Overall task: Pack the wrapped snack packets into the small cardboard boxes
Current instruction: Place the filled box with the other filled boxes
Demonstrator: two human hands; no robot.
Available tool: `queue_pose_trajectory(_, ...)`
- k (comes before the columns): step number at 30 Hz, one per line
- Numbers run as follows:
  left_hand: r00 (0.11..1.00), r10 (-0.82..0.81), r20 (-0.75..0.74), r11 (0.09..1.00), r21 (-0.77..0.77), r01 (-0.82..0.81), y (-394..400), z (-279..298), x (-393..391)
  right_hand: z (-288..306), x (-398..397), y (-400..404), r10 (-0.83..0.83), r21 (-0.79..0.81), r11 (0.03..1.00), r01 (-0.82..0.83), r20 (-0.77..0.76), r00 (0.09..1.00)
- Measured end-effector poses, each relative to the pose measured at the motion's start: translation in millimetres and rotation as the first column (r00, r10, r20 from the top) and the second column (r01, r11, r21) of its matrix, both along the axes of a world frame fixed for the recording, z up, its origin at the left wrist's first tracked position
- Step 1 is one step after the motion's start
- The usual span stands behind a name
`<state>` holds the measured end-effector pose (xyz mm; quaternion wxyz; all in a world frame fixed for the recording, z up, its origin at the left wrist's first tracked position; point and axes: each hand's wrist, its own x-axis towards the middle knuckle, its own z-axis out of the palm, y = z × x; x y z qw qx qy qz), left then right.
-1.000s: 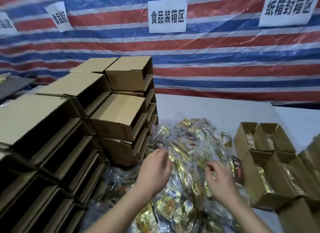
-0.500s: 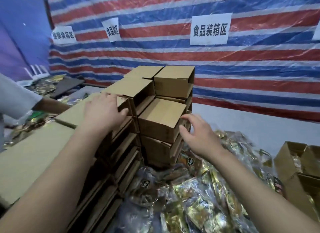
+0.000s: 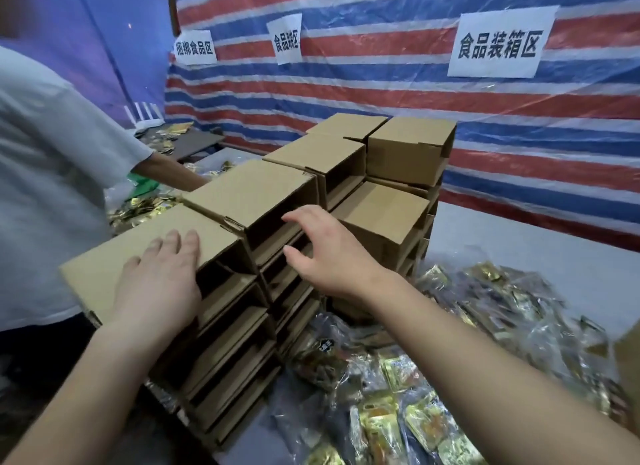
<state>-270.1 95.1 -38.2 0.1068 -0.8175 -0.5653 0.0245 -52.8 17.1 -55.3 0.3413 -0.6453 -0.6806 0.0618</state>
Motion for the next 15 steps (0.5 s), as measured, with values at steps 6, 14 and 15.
queue_pose_trajectory(6,0.993,-0.116,0.022,0.987,0.111,0.113,-26,47,-20,45,-35,-6,0.176,-0.029,0.984,-0.174,0.147,0.973)
queue_pose_trajectory(14,0.842,-0.534,-0.073,0.838,-0.18,0.516,-110,81,47,84,5,-111,0.137,-0.32,0.944,-0.078,0.165,0.977)
queue_pose_trajectory(15,0.807,-0.59,-0.019,0.792,-0.207,0.574,-115,73,65,79,19,-126,0.099,-0.382,0.924,-0.026,0.173,0.98)
